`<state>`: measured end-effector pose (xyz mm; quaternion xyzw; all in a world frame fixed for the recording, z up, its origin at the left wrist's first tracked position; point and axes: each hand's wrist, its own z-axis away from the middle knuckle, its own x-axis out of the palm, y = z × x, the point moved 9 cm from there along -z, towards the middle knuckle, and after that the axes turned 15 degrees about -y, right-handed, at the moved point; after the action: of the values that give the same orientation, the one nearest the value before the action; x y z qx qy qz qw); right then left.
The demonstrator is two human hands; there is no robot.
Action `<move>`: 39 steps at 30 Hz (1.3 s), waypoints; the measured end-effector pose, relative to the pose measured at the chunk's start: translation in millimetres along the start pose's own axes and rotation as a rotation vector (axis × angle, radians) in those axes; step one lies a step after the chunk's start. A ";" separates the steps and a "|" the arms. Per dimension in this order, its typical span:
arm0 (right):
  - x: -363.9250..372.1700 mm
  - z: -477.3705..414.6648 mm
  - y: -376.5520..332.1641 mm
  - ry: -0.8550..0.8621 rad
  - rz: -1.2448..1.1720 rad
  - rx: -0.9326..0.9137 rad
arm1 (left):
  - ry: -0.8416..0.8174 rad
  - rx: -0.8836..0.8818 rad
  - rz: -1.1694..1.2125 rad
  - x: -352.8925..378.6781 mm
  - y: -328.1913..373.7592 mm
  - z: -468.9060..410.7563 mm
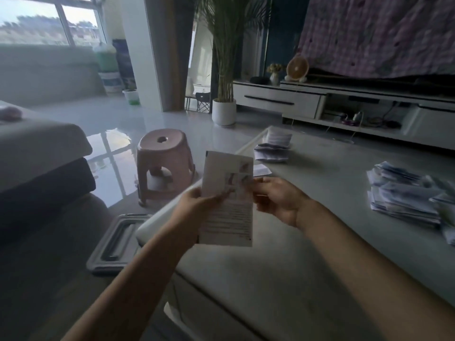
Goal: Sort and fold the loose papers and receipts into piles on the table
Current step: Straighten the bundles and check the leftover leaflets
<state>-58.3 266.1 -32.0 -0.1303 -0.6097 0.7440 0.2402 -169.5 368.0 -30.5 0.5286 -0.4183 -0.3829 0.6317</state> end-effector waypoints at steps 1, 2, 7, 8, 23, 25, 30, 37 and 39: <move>-0.7 -3.9 -5.5 0.021 -0.014 -0.046 | -0.011 0.002 0.101 -4.9 2.0 1.4; -1.0 -9.3 -11.7 0.070 -0.001 -0.096 | 0.023 0.004 0.178 -17.4 3.5 2.4; 2.5 -39.4 -12.0 0.280 0.962 0.051 | 0.304 -0.011 0.188 -73.9 0.8 18.9; 7.9 -46.3 -5.5 0.244 1.089 0.139 | 0.328 -0.040 0.160 -80.1 -0.1 21.1; -12.3 -6.8 -36.8 0.401 0.277 -0.242 | 0.088 -0.066 0.266 -36.6 -20.2 2.9; 9.5 -5.4 -34.4 0.300 0.149 -0.231 | 0.102 -0.029 0.340 -26.7 -19.6 -2.5; 35.2 -7.4 -26.0 0.330 0.679 -0.174 | 0.139 0.055 0.311 -8.2 -17.0 -9.6; -37.7 -45.3 -51.4 0.440 1.128 -0.057 | 0.188 -0.095 0.440 -14.9 -39.0 -23.7; -48.0 -73.0 -41.7 0.252 1.318 0.057 | 0.130 -0.132 0.462 -9.4 -41.8 -23.6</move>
<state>26.4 308.9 -12.6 -0.5547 -0.3499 0.7301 -0.1918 -152.6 378.8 -75.2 0.4003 -0.4605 -0.2198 0.7612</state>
